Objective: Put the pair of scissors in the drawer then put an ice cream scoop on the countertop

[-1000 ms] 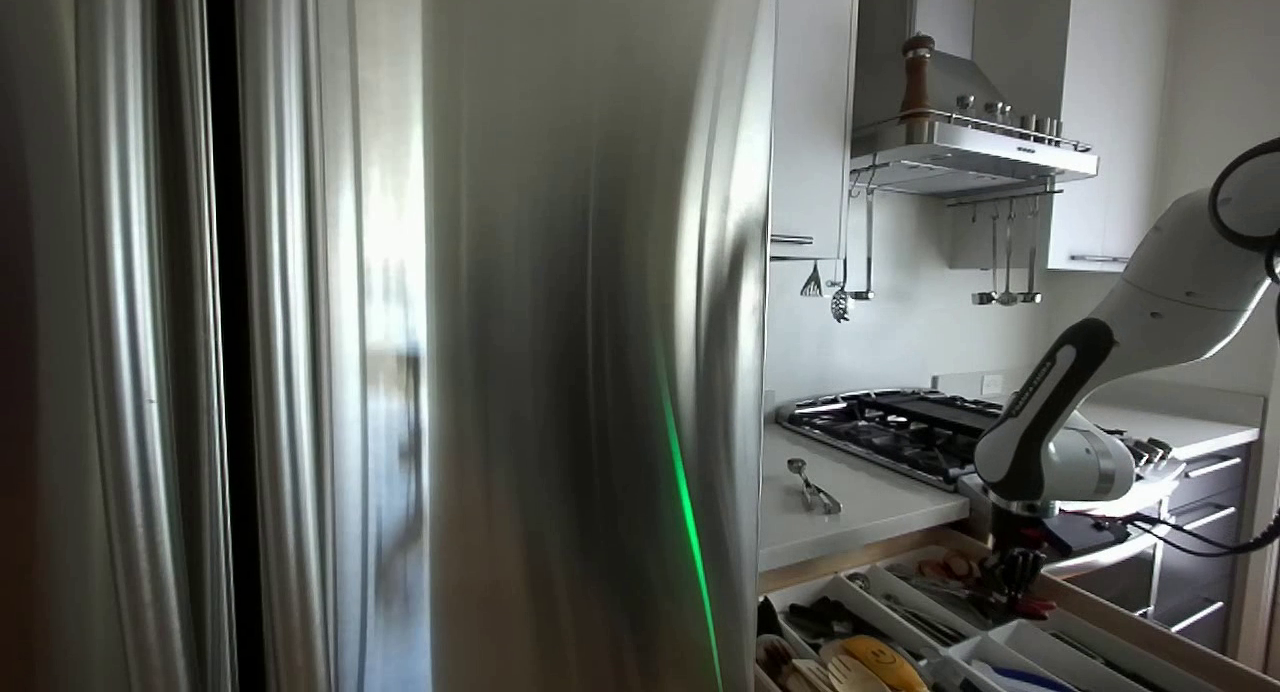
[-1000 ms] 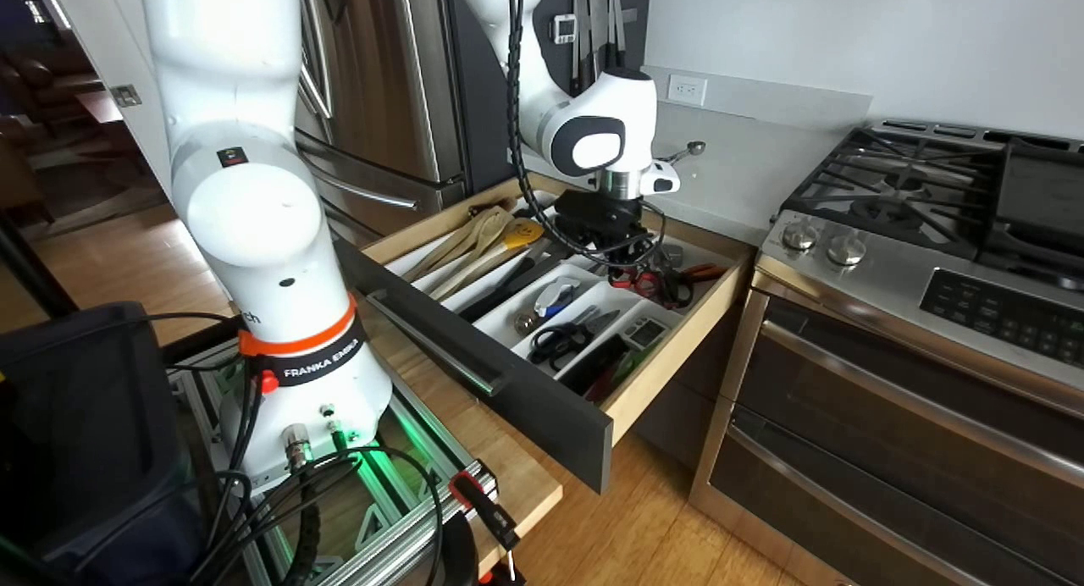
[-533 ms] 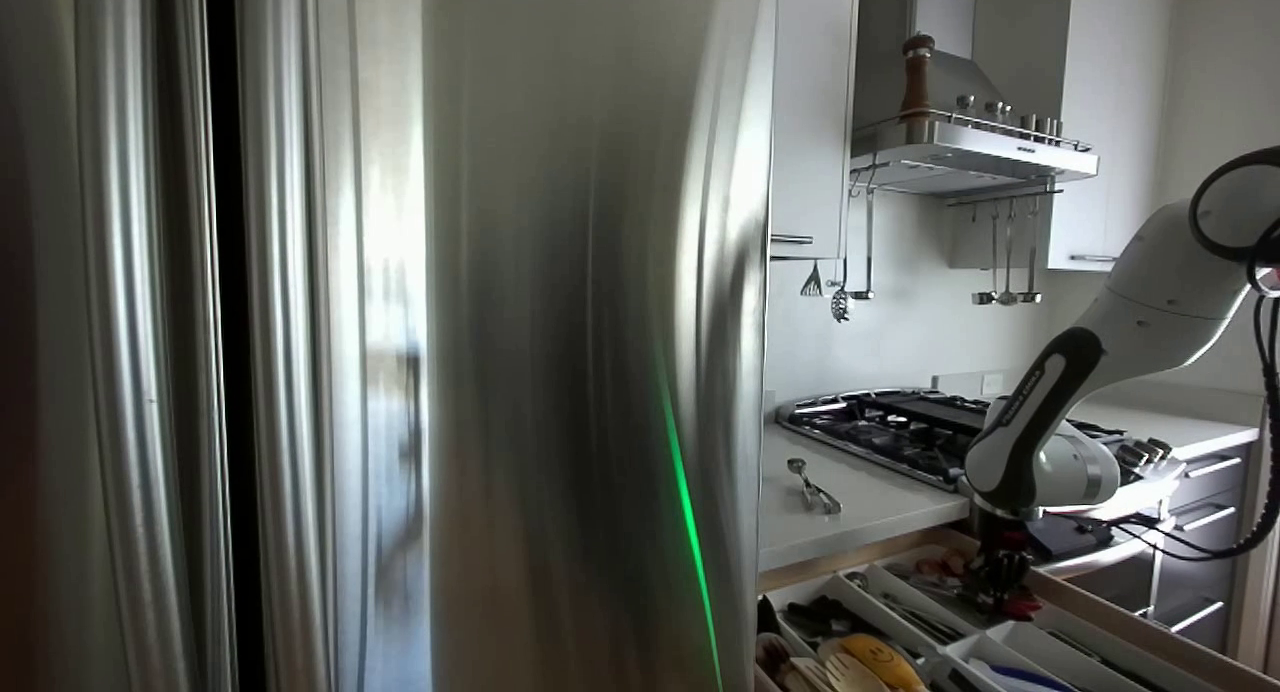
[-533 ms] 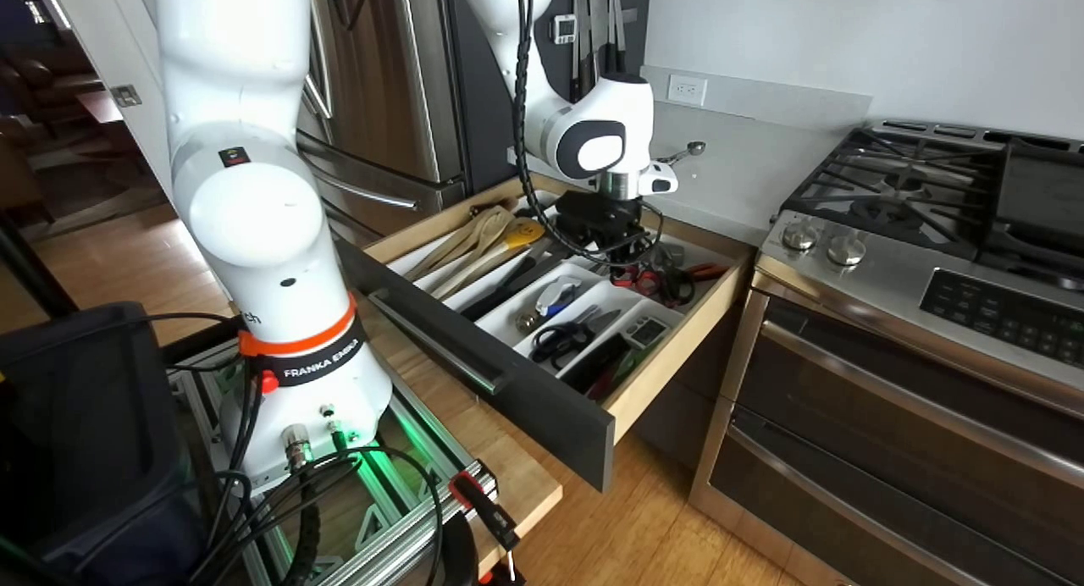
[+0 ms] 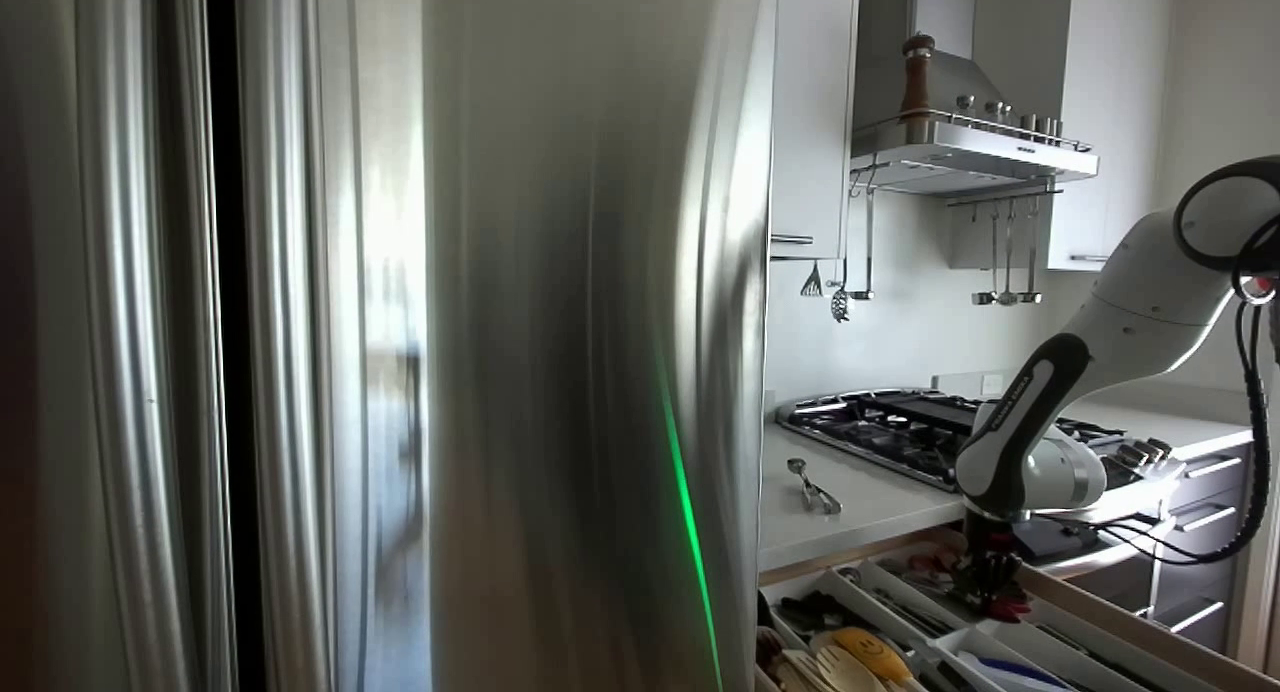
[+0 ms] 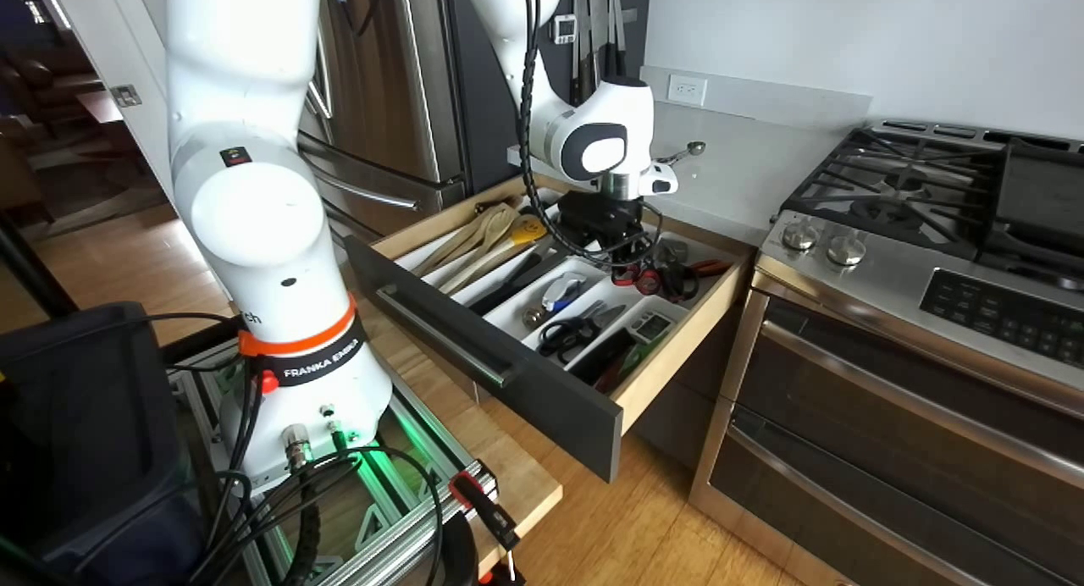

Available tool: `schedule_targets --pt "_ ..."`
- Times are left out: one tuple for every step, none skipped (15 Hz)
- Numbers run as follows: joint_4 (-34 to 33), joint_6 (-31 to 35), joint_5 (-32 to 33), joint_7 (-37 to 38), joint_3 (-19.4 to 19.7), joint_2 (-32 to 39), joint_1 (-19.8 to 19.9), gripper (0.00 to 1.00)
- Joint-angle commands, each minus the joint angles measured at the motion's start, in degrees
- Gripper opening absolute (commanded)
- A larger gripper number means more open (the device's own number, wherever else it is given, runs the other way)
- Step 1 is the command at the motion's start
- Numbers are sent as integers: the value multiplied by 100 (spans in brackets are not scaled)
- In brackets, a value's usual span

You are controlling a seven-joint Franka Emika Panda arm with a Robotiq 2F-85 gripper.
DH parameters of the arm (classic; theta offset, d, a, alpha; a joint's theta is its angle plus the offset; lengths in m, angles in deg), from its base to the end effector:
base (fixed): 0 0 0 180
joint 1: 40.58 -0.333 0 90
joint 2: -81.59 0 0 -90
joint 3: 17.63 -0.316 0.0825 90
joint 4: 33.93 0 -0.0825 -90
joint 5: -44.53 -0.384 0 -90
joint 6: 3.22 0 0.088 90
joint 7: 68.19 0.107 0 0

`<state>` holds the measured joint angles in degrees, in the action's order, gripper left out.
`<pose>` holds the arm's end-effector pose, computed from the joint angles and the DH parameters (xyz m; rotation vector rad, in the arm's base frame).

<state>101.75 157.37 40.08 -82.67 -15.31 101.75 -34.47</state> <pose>0.5091 -0.0800 0.1854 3.1363 0.0572 0.1332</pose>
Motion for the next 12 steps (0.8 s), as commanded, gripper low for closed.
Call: schedule_targets --pt "-224 164 43 -23 -140 271 183 3" --pt "-261 145 25 -40 -164 292 221 3" --pt "-294 128 53 -64 -167 306 240 3" --pt "-323 98 73 -84 -174 310 253 3" --pt "-343 49 26 -163 -239 291 307 35" --pt "-351 16 38 -195 -257 266 319 36" --pt "-332 -27 33 -265 -305 182 350 43" --pt "-310 -91 19 -365 -363 70 388 49" --pt "-284 -179 -39 -515 -469 -52 459 56" --pt "-222 -216 -102 -681 -590 -226 524 65" --pt "-130 -167 -231 -931 -782 -434 624 71" --pt "-93 -170 -393 -1181 -974 -600 717 78"
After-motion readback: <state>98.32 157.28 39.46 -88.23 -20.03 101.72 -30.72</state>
